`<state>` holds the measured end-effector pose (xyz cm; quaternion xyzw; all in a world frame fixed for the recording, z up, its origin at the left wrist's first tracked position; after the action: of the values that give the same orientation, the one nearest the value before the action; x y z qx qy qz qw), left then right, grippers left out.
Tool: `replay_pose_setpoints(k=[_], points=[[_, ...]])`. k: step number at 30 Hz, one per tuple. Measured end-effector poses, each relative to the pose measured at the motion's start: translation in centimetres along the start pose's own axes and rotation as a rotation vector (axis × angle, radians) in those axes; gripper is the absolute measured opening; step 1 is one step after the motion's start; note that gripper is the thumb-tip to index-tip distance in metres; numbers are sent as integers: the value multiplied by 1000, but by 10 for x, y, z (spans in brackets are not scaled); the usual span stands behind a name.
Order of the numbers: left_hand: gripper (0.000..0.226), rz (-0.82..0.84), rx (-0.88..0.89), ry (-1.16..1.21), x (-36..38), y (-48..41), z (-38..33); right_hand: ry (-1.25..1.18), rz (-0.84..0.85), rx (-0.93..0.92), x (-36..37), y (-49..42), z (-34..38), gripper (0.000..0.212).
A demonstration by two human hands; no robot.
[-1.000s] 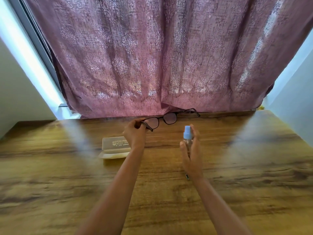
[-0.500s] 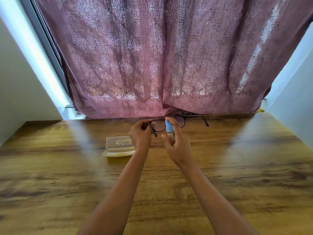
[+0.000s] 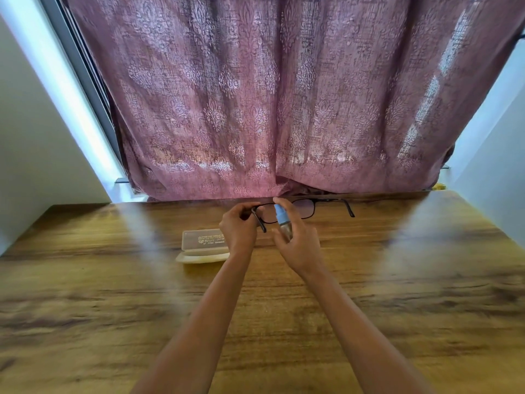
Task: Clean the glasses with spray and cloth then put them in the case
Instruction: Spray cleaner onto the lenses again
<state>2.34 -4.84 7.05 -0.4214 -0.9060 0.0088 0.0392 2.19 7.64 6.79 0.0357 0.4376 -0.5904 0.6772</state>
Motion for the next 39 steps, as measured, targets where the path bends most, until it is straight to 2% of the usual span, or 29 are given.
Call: replay_pose_setpoints(k=[5,11,15,18,23,27,33,39], points=[[17,-8,5,-11,0,1,-2,55,38,10,2,0,-3,53],[13,-11,1,-14,0,1,-3,41,36,24,2,-2,-3,60],[15,-11,2,-30,0,3,-3,94,71,24,2,0,-3,54],[13,-10,-13,5,-1,4,-4,70,18,27,-2,6,-6,53],[9,-11,-29,25,-3,7,-3,89,-110,34,-22,3,-17,70],[9,-14,-37,-2,-3,9,-3,151,-149,54,-31,4,-25,61],[9,-13,-38,-23,0,13,-5,175,-109,104,-28,2,-33,49],[9,-25,-31,-26,0,12,-4,154,-107,50,-27,3,-35,52]])
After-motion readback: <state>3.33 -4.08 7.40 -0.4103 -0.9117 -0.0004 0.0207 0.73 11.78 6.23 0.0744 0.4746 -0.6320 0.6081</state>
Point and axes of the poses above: each hand's wrist, its own y-axis away from the middle knuckle, its own x-axis out of the palm, z = x × y, the point moved 1 cm from there along -y, towards the middle knuckle, and after that the axes turned 9 degrees about y, right-handed, at the moved point
